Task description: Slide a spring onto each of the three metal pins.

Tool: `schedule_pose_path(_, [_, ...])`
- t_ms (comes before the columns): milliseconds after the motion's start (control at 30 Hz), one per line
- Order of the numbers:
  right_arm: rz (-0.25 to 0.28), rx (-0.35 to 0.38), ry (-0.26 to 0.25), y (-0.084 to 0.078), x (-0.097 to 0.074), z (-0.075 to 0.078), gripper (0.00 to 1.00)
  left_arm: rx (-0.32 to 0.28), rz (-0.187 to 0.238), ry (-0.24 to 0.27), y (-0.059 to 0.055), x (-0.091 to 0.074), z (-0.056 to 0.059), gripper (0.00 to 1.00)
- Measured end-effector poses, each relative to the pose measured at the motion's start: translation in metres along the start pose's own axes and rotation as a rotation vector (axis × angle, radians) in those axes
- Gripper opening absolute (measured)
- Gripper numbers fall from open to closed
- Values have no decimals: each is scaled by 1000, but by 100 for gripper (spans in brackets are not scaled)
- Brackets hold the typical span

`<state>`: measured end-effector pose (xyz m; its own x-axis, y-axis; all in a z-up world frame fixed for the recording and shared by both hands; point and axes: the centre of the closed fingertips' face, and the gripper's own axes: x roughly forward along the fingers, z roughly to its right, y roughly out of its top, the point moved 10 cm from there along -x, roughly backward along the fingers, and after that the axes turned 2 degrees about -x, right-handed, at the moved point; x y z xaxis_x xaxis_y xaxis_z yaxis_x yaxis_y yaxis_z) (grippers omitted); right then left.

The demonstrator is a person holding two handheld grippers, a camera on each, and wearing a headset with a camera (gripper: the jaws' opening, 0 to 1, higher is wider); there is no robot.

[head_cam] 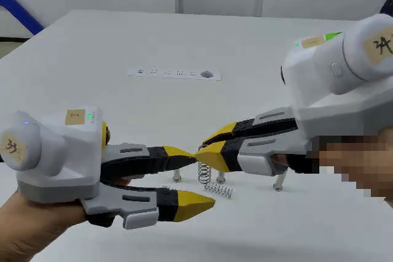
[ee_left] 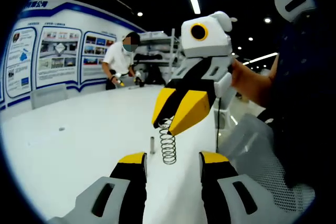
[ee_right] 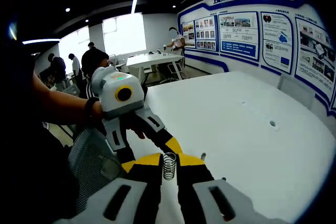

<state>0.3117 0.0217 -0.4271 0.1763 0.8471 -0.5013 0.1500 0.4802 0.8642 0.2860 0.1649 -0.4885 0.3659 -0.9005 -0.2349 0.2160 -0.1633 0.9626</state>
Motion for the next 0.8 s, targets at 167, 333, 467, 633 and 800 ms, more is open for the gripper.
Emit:
schedule_pose_path(167, [-2, -6, 12, 0, 2, -1, 11, 12, 9, -12, 1, 2, 0, 29])
schedule_pose_path(333, [-11, -9, 16, -1, 2, -3, 11, 30, 0, -26, 1, 4, 1, 15])
schedule_pose_path(467, [-20, -18, 15, -1, 1, -3, 11, 42, 1, -22, 1, 4, 1, 12])
schedule_pose_path(633, [-31, -32, 15, 0, -3, -2, 11, 51, 6, -26, 2, 5, 1, 12])
schedule_pose_path(800, [-46, -48, 14, 0, -6, -3, 11, 61, 4, -25, 3, 5, 0, 11])
